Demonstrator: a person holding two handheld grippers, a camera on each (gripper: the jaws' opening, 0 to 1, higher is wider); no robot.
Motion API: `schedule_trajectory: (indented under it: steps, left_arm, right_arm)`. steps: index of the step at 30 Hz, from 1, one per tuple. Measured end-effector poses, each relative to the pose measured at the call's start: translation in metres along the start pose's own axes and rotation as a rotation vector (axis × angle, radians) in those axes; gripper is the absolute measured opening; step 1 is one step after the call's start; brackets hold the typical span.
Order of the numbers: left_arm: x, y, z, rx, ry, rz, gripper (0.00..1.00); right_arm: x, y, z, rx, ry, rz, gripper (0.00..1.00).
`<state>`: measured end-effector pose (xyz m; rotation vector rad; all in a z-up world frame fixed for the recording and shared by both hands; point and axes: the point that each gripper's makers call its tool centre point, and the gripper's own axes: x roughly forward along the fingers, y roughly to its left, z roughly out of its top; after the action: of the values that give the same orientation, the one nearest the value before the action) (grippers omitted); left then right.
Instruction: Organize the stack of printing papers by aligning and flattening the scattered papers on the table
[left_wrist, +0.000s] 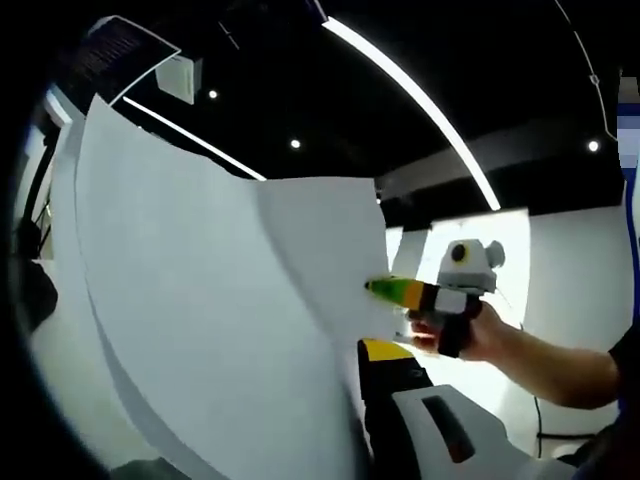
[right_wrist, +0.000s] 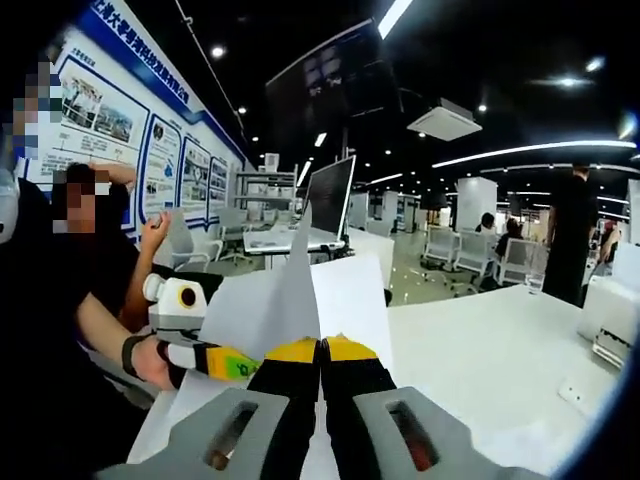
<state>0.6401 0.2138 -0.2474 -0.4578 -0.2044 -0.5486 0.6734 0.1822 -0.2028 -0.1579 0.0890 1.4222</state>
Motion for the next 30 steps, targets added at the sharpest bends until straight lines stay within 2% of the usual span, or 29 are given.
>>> schedule_trajectory:
  steps: [9,18,23,30]
  left_arm:
    - [-0.0001,0.0004,-0.0006,0.009,0.004,0.003,0.15]
    - [0.0002,0.0017,-0.0043,0.079,0.023,0.019,0.06]
    - [0.0001,0.0006,-0.0041,0.080,0.022,0.013,0.06]
    - [-0.0003,0.0005,-0.0029,0.072,0.016,0.012,0.06]
  right_arm:
    - [0.0021,-0.0010,-0.0016,-0.005,0.003,-0.002,0.00]
    - [0.0011,-0.0017,-0.0045,-0.004,0.005,-0.011,0.00]
    - [-0.0002,-0.0044,-0.0043,0.001,0.002,-0.022,0.00]
    - [-0.0002,-0.0013,-0.0074,-0.015,0.009,-0.031,0.12]
